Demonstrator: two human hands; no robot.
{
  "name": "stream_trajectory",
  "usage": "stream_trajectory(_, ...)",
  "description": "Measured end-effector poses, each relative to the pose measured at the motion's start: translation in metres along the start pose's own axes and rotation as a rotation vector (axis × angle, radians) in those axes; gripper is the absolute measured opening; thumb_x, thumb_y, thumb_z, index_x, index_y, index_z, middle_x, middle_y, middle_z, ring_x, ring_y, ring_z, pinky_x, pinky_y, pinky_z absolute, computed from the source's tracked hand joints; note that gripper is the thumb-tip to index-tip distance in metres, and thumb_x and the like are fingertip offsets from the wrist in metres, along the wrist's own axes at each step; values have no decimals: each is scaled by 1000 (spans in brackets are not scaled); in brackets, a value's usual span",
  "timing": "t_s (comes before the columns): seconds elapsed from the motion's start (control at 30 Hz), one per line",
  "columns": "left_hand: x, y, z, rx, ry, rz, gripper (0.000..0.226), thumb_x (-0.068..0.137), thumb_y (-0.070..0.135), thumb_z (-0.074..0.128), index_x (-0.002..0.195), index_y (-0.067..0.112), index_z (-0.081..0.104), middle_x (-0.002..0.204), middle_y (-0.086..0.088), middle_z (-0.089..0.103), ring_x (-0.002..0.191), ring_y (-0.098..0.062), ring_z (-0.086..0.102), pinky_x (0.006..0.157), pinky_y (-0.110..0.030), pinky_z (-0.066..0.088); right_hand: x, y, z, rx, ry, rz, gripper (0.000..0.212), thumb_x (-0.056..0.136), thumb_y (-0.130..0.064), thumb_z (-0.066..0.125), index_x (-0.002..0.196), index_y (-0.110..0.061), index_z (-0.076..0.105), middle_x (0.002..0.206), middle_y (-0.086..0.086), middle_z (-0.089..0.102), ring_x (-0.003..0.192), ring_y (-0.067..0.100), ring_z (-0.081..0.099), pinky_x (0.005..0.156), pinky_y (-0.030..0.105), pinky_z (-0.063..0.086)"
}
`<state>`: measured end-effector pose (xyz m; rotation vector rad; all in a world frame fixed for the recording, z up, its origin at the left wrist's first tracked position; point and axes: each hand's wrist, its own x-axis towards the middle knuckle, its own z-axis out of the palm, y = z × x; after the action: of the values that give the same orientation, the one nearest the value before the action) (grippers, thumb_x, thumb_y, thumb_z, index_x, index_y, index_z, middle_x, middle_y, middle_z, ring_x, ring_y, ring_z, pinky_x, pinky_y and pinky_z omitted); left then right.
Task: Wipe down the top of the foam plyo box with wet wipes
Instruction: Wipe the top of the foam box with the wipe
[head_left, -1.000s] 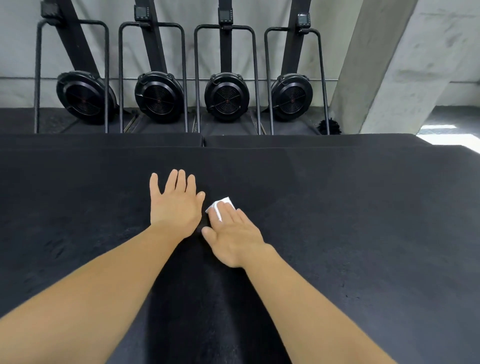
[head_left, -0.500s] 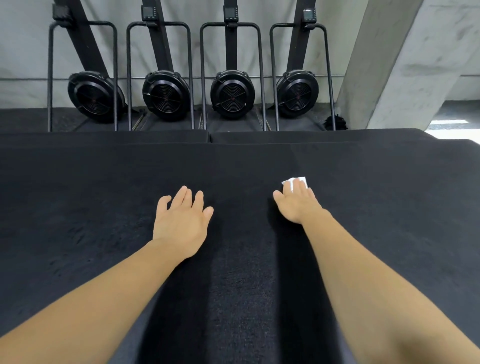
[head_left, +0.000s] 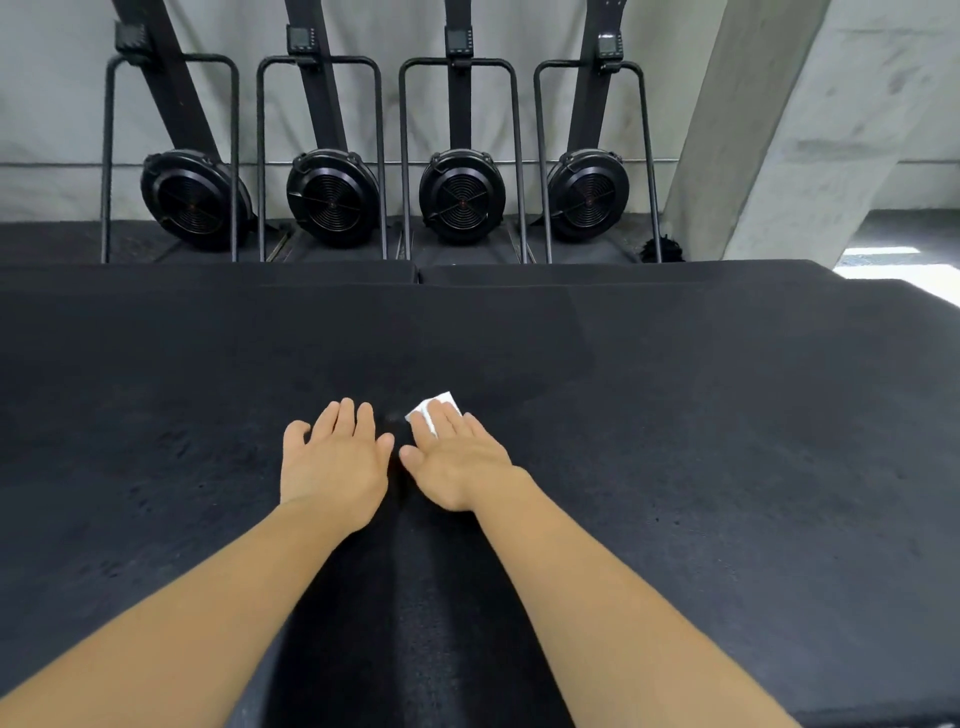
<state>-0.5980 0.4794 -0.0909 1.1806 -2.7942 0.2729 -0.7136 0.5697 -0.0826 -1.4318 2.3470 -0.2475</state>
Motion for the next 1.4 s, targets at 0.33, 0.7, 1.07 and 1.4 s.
stream_trajectory(0.33, 0, 7, 11, 124, -37, 0, 58, 100, 40, 6, 145, 13, 30, 150, 0, 36, 138, -18, 29, 110, -44, 14, 2, 114, -47, 132, 209, 330, 49, 100, -41, 31, 149, -30, 31, 150, -6, 24, 128, 27, 32, 110, 41, 30)
stream_trajectory(0.7, -3, 8, 6, 111, -59, 7, 55, 101, 39, 7, 143, 12, 30, 150, -2, 35, 139, -21, 29, 115, -50, 7, -24, 28, -3, 149, 208, 203, 55, 99, -45, 32, 150, -23, 28, 147, -3, 24, 130, 23, 26, 115, 37, 24)
stream_trajectory(1.07, -3, 7, 5, 93, -43, 11, 54, 101, 38, 7, 141, 13, 34, 148, -2, 38, 138, -20, 32, 115, -51, 6, -25, 21, -2, 110, 164, 90, 47, 101, -40, 31, 146, -28, 34, 147, -7, 27, 120, 19, 32, 112, 35, 27)
stream_trajectory(1.4, 0, 6, 11, 103, -43, 20, 56, 102, 38, 6, 146, 10, 27, 152, -4, 32, 142, -23, 25, 116, -52, 5, -17, 110, -40, 145, 190, 409, 53, 102, -40, 25, 153, -28, 23, 155, -4, 17, 135, 26, 25, 115, 39, 22)
